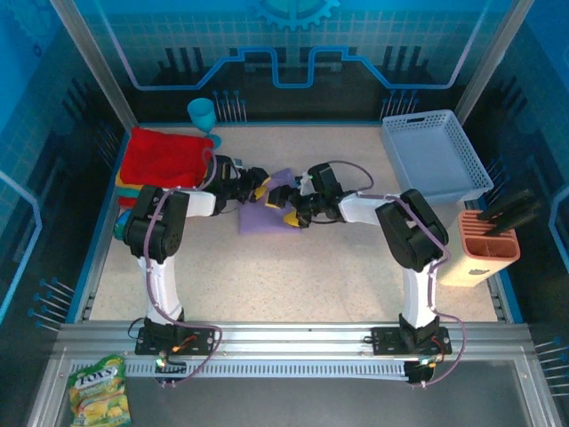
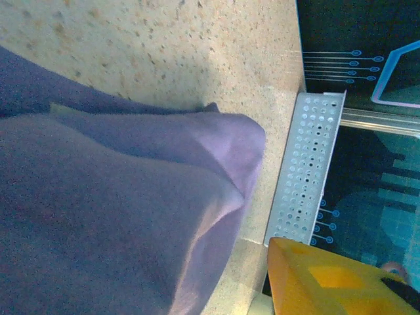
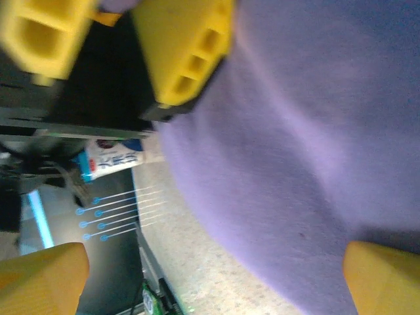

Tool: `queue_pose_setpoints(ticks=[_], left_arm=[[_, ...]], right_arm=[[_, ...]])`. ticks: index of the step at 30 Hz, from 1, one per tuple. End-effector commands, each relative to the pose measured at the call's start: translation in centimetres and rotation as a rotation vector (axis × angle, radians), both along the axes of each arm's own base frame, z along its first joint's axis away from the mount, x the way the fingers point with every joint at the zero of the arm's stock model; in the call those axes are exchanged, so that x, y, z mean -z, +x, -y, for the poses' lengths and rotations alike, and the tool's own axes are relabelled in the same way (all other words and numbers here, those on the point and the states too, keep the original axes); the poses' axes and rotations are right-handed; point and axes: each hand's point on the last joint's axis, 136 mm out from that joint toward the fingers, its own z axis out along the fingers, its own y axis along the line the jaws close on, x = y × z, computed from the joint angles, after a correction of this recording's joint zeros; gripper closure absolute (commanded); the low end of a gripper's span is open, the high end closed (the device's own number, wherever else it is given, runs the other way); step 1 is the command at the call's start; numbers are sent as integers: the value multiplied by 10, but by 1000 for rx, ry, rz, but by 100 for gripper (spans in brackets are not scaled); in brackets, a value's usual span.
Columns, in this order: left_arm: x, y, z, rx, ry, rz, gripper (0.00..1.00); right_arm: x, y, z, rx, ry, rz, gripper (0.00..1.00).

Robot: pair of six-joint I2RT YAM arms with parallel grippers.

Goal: Fold and stack the t-shirts

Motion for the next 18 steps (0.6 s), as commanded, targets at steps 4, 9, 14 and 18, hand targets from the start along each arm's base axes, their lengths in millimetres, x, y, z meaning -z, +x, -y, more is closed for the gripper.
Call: queue_pose_setpoints(ticks=[4, 9, 14, 18], left_arm=[[12, 16, -24, -45, -42, 7, 52], [13, 27, -47, -85, -40, 11, 50], [13, 41, -62, -113, -59, 4, 50], [11, 48, -76, -141, -62, 12, 50]], right_arm=[[41, -9, 4, 7, -34, -67, 0], [46, -12, 8, 14, -60, -73, 0], [48, -15, 8, 3, -74, -81, 0], [44, -15, 10, 8, -77, -73, 0]])
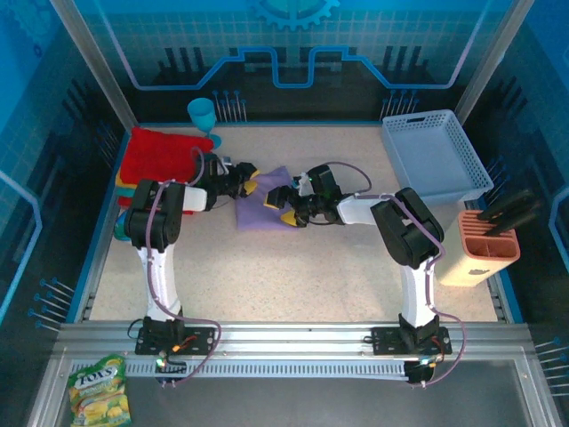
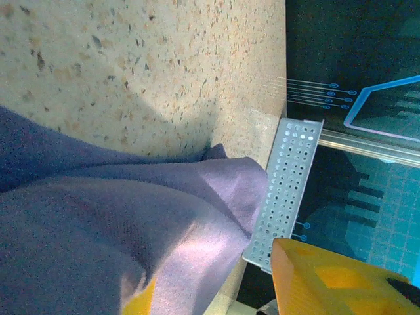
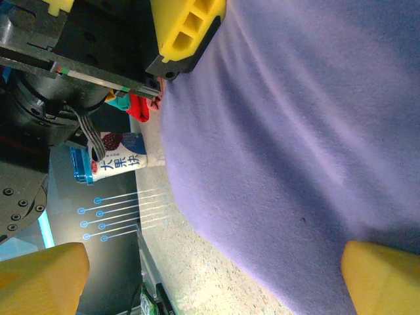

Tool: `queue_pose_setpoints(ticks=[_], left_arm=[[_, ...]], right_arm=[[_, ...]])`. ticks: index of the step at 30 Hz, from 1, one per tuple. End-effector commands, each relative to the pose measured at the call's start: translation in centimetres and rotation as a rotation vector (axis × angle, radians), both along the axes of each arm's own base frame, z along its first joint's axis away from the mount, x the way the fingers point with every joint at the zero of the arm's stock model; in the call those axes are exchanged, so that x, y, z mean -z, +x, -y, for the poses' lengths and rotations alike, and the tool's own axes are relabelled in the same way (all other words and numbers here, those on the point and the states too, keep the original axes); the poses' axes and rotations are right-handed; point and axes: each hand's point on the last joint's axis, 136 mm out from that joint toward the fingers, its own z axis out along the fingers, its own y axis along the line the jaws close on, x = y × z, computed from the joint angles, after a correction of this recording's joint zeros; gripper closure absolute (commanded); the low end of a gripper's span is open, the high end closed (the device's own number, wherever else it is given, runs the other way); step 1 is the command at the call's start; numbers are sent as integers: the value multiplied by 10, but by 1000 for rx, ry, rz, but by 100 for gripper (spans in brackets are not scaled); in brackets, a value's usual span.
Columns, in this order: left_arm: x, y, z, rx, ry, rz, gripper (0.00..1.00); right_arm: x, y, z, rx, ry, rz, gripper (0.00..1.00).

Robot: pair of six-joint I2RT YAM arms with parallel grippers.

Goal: Fold and stack the t-shirts

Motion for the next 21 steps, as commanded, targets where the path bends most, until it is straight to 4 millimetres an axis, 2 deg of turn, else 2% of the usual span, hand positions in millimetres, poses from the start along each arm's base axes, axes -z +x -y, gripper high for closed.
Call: queue_pose_setpoints(ticks=[1, 5, 12, 17, 21], left_arm=[[3, 24, -41, -111, 30, 21, 50], [-2, 30, -49, -110, 17, 18, 50], [-40, 29, -49, -71, 64, 67, 53], [-76, 21, -46, -61, 71, 124, 52], [-97, 3, -34, -34, 68, 145, 52]], right_arm=[[41, -20, 14, 16, -111, -117, 0], [35, -17, 13, 15, -105, -111, 0], [13, -10, 9, 15, -88, -74, 0], [-6, -3, 8, 17, -75, -45, 0], [-27, 4, 8, 19, -65, -9, 0]])
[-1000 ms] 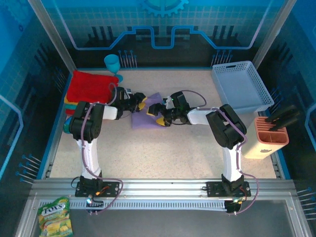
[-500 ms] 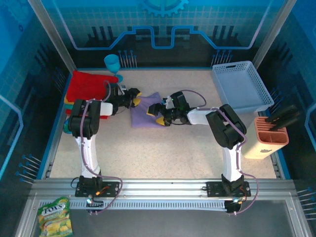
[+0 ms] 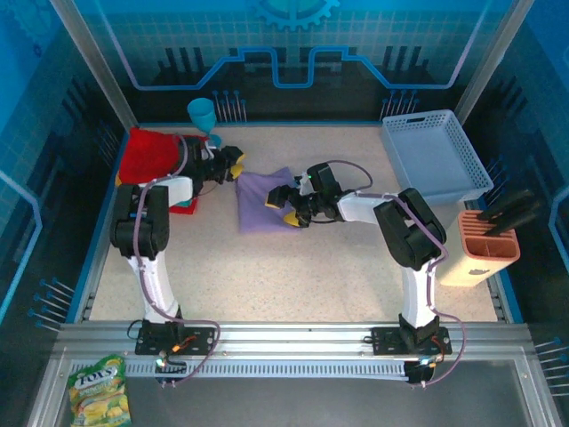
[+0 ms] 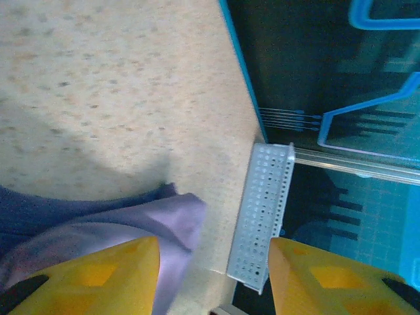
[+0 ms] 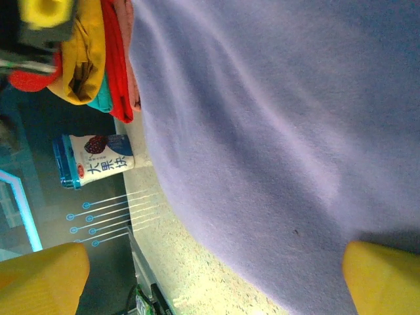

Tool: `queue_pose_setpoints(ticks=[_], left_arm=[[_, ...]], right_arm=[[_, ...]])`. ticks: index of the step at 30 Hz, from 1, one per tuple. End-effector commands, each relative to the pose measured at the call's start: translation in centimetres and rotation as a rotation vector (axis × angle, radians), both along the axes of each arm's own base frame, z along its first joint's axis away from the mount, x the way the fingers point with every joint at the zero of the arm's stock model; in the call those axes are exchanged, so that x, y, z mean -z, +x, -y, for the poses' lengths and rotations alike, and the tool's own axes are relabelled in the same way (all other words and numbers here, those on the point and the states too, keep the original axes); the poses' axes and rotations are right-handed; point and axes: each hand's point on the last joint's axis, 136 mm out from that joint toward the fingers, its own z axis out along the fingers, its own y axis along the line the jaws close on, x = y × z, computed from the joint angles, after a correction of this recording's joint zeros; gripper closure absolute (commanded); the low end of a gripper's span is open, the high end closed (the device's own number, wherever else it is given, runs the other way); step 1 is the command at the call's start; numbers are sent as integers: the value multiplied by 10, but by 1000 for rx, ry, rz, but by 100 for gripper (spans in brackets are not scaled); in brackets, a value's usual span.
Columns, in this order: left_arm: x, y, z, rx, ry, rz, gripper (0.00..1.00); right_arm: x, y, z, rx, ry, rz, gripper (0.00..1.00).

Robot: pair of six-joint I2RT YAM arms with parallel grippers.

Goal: Fold and stack the t-shirts

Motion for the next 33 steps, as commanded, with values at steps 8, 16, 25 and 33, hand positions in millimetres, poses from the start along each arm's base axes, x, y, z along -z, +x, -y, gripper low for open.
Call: queue_pose_setpoints(ticks=[8, 16, 25, 33], left_arm=[[-14, -71, 52, 65, 40, 24, 51], [34, -95, 61, 38, 56, -60, 51], [68, -113, 54, 44, 120, -141, 51], [96, -136, 43, 36, 139, -219, 52]], right_arm=[[-69, 24, 6, 22, 34, 106, 0], [-78, 65, 3, 58, -1, 146, 0], [-41, 117, -14, 92, -10, 142, 0], [12, 140, -11, 115, -49, 90, 0]])
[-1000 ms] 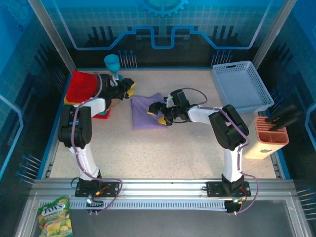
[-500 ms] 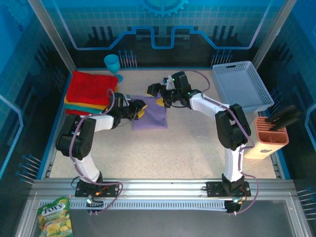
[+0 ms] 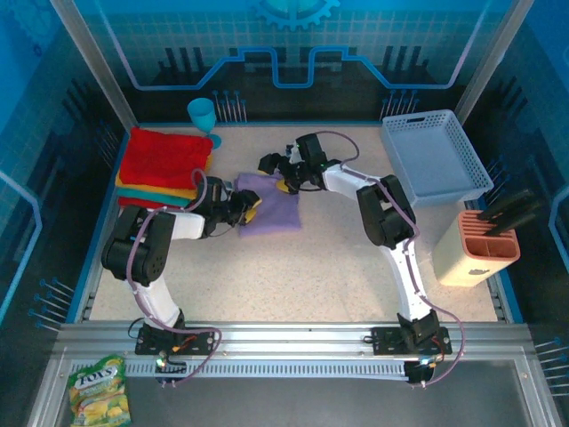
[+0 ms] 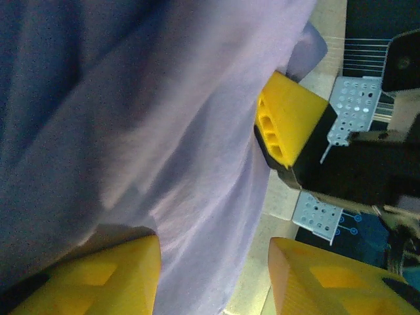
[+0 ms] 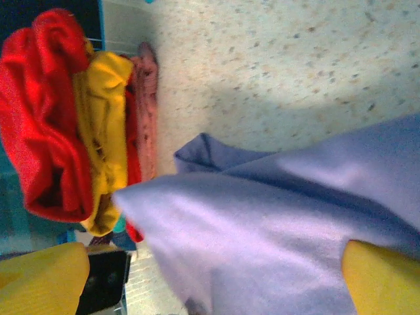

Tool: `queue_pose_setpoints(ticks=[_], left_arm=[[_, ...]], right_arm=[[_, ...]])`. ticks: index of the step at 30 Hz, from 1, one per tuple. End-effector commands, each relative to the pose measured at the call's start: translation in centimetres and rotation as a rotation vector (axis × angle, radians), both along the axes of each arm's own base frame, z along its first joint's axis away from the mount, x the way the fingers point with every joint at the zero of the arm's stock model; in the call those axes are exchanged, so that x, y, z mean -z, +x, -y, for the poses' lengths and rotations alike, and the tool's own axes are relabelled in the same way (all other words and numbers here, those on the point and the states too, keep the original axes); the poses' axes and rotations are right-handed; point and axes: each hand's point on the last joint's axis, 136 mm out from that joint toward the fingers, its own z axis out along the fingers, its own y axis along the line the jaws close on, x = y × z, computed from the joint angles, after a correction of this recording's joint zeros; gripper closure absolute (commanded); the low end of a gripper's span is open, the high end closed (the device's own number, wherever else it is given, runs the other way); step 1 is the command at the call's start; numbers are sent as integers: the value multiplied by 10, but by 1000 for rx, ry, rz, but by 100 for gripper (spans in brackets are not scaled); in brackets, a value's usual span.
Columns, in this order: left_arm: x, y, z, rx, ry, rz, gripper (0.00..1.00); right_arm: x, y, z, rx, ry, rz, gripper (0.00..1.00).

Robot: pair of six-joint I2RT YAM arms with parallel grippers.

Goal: Fold and stack the t-shirts

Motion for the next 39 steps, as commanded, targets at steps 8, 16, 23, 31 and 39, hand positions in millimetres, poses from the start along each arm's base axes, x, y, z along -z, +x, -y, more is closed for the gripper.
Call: queue_pose_setpoints(ticks=[8, 16, 23, 31, 39], left_arm=[[8, -32, -30, -25, 36, -42, 53], [-69, -29, -44, 101, 260, 90, 35], [-63, -18, -54, 193, 363, 105, 17], [-31, 8, -60, 253, 442, 104, 13], [-8, 33, -51, 283, 409, 64, 24]], right_arm=[[10, 19, 26, 54, -7, -31, 0], [-76, 19, 33, 3, 65, 112, 0], [-106, -3, 47, -43, 65, 144, 0], [-101, -54, 88, -62, -45, 140, 0], [-77, -106, 123, -56, -87, 90, 0]])
